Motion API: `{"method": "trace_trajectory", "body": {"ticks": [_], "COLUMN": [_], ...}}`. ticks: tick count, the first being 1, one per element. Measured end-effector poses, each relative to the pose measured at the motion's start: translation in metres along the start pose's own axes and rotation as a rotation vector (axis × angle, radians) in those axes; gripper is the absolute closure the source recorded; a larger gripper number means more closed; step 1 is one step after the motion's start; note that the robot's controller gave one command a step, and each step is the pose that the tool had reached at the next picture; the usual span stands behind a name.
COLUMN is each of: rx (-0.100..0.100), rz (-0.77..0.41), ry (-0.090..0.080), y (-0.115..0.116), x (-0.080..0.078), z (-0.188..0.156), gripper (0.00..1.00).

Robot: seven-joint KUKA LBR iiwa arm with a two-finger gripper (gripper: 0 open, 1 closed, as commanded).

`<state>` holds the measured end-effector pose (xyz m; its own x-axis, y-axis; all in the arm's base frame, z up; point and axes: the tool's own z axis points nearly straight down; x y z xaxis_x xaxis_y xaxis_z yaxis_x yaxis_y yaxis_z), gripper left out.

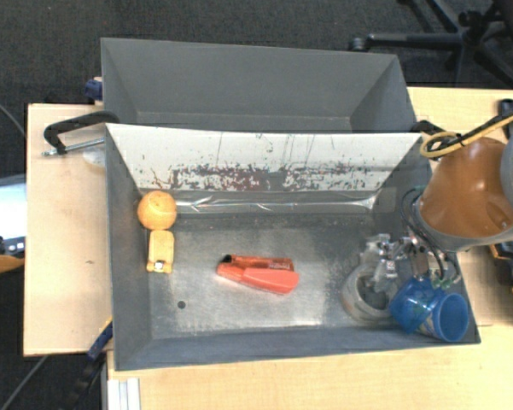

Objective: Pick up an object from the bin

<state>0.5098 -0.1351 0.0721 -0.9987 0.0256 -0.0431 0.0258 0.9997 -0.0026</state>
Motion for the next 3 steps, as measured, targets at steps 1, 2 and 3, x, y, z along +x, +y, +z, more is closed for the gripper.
{"method": "trace_trajectory", "body": {"ticks": [1,2,3], "rx": [0.000,-0.001,0.000], "rz": [0.000,-0.014,-0.026], "ry": [0.000,-0.004,-0.002], "y": [0.0000,0.0002,0.0025], "x": [0.0000,0.0007,-0.0031], "z": [0.0000,-0.0065,-0.0039], "gripper": [1.00,1.00,1.00]}}
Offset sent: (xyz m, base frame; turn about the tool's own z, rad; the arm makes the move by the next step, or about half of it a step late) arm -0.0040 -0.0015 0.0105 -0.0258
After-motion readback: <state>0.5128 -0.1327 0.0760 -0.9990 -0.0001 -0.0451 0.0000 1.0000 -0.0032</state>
